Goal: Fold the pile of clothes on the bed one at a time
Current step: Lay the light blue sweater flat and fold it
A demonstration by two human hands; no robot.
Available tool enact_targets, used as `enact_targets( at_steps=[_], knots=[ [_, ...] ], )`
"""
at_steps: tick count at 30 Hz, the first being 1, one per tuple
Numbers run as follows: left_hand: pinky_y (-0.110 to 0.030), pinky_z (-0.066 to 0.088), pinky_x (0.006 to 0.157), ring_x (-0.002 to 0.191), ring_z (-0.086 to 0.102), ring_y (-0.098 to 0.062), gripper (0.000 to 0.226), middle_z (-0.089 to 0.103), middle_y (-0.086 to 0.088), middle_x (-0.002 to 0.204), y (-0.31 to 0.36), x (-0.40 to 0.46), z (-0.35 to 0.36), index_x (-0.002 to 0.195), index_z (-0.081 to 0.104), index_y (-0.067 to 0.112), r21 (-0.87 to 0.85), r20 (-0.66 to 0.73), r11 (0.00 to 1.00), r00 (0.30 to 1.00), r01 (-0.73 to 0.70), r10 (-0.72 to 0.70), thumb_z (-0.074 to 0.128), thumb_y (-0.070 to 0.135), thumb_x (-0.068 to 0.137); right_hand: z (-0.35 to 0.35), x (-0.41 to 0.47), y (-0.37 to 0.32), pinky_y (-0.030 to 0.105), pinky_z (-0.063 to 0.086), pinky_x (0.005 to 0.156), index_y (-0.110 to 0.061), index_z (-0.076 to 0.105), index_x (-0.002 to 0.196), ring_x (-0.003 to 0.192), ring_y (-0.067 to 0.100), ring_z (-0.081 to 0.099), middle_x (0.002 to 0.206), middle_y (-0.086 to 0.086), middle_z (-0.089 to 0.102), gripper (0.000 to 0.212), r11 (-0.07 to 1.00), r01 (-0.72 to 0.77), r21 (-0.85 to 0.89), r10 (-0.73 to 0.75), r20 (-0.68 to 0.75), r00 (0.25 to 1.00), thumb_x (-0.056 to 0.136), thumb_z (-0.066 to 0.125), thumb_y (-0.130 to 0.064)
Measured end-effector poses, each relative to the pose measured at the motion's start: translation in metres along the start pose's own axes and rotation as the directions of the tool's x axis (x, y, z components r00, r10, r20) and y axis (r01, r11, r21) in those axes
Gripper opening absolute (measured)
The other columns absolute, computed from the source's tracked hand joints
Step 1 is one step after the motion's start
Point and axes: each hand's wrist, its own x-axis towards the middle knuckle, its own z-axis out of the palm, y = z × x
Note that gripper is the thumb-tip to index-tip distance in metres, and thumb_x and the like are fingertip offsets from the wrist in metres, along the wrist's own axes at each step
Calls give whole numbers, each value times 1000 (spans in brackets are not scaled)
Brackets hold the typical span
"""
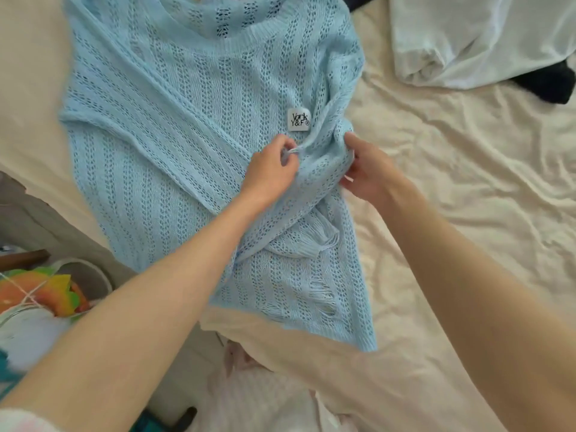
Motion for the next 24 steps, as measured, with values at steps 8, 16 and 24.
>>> enact_targets(
  at_steps=[8, 16, 24],
  knots=[
    [-28, 29, 62, 63, 35, -15, 22, 37, 3, 65, -34, 2, -59, 66, 42, 22, -322, -109, 861, 888, 395, -448, 45, 11, 86, 21, -24, 19, 29, 49, 80, -7, 57, 96, 82, 17, 59, 89, 7, 63, 10, 997, 30, 74, -33, 37, 999, 93, 58, -17],
    [-39, 41, 102, 120, 47, -23, 56, 46, -5, 129, 33, 114, -45, 139, 34, 9, -61, -2, 981, 983, 182, -183, 54, 34, 93, 29, 2, -6, 26, 43, 60, -14, 56, 81, 56, 15, 49, 67, 3, 53, 24, 988, -19, 155, 39, -127, 991, 94, 55, -35],
    [-43, 38, 102, 124, 43, -29, 40, 54, -9, 128, 59, 160, -22, 119, 58, 9, 204, -143, 945, 963, 254, -228, 58, 37, 89, 14, -1, 3, 28, 52, 68, -11, 59, 91, 69, 15, 65, 75, 2, 70, 12, 927, -54, 371, 36, 56, 998, 97, 50, -14]
  ],
)
